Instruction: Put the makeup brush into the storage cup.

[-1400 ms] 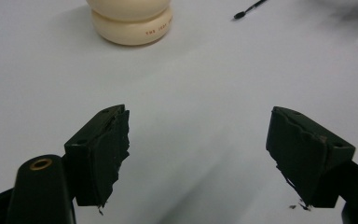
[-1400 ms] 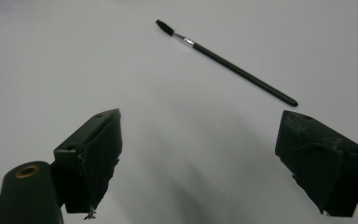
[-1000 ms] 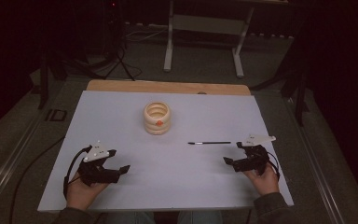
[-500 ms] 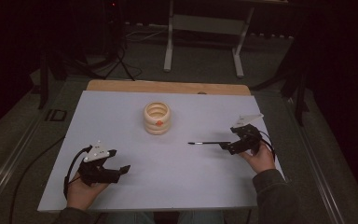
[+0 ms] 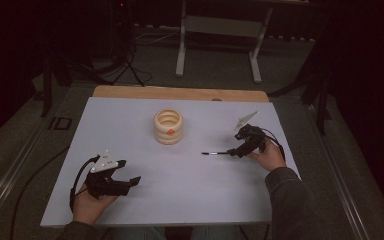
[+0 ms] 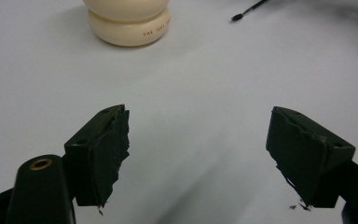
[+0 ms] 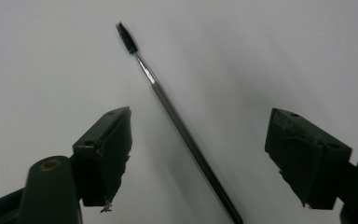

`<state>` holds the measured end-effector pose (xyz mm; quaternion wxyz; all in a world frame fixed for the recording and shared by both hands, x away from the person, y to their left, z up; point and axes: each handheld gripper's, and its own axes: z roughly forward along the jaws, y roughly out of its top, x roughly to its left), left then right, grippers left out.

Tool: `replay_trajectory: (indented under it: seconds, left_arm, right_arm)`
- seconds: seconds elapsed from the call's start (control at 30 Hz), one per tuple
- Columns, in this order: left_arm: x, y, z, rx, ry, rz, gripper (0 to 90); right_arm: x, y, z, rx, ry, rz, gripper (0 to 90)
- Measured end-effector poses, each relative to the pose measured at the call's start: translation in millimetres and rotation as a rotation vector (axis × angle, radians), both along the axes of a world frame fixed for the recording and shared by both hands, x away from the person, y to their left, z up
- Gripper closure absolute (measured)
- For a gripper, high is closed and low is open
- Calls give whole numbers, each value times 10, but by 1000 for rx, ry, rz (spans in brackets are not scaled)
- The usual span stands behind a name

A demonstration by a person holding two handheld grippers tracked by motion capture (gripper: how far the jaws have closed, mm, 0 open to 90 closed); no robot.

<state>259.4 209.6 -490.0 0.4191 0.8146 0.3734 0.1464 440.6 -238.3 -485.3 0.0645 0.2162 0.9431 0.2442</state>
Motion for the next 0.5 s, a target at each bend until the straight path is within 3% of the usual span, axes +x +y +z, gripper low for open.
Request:
replay_trajectory:
  seconds: [0.27, 0.5]
  left_arm:
    - [9, -11, -4, -3, 1, 0, 214]
    - [21, -27, -17, -5, 7, -6, 215]
  right_arm:
    - [73, 149, -189, -73, 36, 128, 458]
    - [116, 167, -260, -116, 70, 186, 645]
